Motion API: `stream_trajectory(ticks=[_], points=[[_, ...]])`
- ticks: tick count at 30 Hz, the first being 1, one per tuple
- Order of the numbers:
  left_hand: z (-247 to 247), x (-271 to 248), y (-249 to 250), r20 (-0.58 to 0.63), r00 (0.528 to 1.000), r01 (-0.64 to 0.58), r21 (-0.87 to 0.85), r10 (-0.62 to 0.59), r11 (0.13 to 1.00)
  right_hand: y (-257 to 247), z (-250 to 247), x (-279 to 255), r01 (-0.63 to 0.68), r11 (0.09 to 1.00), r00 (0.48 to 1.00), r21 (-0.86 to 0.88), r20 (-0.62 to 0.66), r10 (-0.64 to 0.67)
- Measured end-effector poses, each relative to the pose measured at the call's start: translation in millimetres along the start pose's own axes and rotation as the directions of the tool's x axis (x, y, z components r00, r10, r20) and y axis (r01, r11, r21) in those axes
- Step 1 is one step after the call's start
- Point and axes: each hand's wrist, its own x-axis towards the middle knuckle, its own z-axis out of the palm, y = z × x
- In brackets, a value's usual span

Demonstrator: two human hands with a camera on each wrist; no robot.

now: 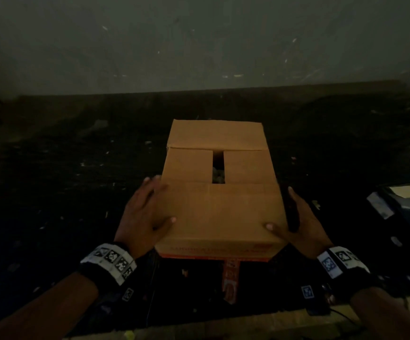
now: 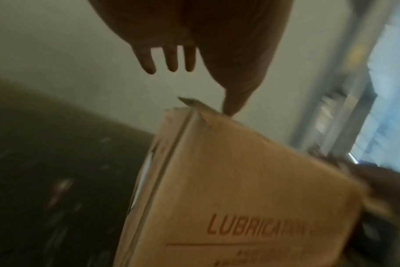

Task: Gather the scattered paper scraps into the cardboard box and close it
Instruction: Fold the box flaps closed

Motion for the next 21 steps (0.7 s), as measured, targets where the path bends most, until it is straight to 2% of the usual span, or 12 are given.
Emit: stream_trajectory(ticks=[1,3,7,10,15,21], points=[[7,3,4,0.081,0.994,-0.083,0.085,0.076,0.993,0,-2,2,0.005,1.000,1.000,-0.005,0.011,-0.005],[25,8,9,0.204,0.971,-0.165,0.209,0.122,0.964,-5,-11,7,0.041,0.999,0.996,-0.031,0.076,-0.038],[40,8,12,0.228,0.969,-0.175,0.344,0.099,0.922,-23,-31,40,0.055,0.992,0.977,-0.110,0.213,-0.031],[41,8,10,0.230,0.969,-0.173,0.372,0.090,0.912,-46,-41,86,-0.019,0.999,0.986,-0.028,0.164,0.023],[41,9,11,0.235,0.968,-0.166,0.356,0.084,0.920,-78,-46,179,-0.153,0.988,0.983,0.014,0.104,0.151],[39,10,12,0.239,0.965,-0.182,0.331,0.104,0.926,-101,-51,212,-0.239,0.926,0.971,0.294,0.045,0.237]])
